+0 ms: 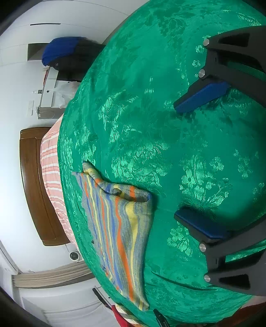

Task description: Fold small clothes

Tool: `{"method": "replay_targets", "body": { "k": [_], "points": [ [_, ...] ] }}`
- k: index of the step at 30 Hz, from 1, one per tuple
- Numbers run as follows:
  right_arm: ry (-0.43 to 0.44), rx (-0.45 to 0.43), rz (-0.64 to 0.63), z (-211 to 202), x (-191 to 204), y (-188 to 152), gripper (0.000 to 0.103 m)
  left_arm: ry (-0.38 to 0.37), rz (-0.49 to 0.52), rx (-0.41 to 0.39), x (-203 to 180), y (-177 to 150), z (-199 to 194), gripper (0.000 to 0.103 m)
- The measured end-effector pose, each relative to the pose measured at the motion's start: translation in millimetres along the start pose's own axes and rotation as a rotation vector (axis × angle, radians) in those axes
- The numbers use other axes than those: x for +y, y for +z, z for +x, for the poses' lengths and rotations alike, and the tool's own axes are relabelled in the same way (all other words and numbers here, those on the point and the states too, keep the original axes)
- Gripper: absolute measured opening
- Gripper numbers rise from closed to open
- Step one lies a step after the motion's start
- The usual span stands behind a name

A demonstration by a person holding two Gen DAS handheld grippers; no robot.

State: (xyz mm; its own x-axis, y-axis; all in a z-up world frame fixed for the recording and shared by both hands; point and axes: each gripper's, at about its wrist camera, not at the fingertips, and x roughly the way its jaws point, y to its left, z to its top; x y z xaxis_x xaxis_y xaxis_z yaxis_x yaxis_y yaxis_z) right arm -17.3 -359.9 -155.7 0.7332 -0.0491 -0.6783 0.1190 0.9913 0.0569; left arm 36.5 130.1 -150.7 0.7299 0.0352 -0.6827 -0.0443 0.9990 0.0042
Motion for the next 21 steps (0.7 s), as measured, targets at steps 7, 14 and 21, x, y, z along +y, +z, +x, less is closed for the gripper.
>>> {"method": "replay_targets", "body": {
  "k": [7, 14, 21],
  "points": [
    [-0.001, 0.0, 0.0, 0.0, 0.1, -0.2, 0.096, -0.001, 0.001, 0.0, 0.1, 0.2, 0.5, 0.102],
    [-0.001, 0.0, 0.0, -0.2, 0.2, -0.4, 0.096, -0.001, 0.001, -0.001, 0.6, 0.6, 1.0, 0.103],
    [-0.001, -0.001, 0.0, -0.3, 0.2, -0.6, 0.096, 0.002, -0.001, -0.004, 0.4, 1.3, 0.9, 0.103]
  ]
}}
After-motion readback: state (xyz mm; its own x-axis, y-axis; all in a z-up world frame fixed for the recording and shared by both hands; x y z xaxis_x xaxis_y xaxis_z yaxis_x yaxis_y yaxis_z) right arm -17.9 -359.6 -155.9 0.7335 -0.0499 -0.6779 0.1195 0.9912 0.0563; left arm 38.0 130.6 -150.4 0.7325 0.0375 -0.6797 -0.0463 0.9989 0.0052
